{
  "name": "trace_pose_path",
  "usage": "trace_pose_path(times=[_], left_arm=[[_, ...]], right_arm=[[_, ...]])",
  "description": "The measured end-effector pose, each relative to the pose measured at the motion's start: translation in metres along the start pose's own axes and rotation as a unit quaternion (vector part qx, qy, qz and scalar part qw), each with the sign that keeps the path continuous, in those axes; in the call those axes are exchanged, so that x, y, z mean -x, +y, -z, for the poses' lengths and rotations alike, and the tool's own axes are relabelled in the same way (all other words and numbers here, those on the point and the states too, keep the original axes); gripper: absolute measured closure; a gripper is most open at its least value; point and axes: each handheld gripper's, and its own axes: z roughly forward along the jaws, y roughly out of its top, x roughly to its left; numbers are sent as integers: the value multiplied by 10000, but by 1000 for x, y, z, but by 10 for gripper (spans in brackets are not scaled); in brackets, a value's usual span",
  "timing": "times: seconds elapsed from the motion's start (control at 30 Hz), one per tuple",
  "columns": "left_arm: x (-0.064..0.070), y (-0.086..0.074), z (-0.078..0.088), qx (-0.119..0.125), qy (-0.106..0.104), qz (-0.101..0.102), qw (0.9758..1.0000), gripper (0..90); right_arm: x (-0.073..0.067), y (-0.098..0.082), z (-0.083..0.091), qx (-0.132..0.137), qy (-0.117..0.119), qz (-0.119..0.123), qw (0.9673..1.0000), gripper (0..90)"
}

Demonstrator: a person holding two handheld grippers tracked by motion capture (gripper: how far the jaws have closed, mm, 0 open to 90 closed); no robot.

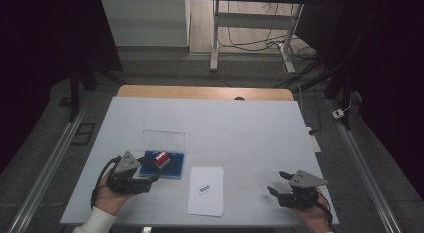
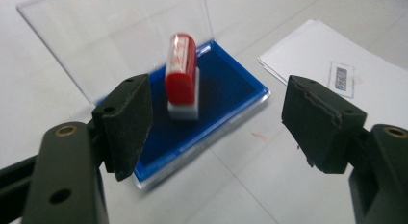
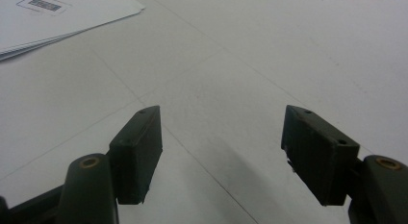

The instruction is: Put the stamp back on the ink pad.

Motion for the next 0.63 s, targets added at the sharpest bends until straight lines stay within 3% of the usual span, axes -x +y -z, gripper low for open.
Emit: trace_pose_path(times=[0.27, 0.63], left_arm=[[9, -20, 5, -96, -69, 25, 9999, 271], [7, -24, 3, -146, -67, 10, 9999, 273]], right_arm=[[0, -1, 0, 74, 96, -20, 9999, 305], [-1, 1, 1, 137, 94, 17, 9999, 307]])
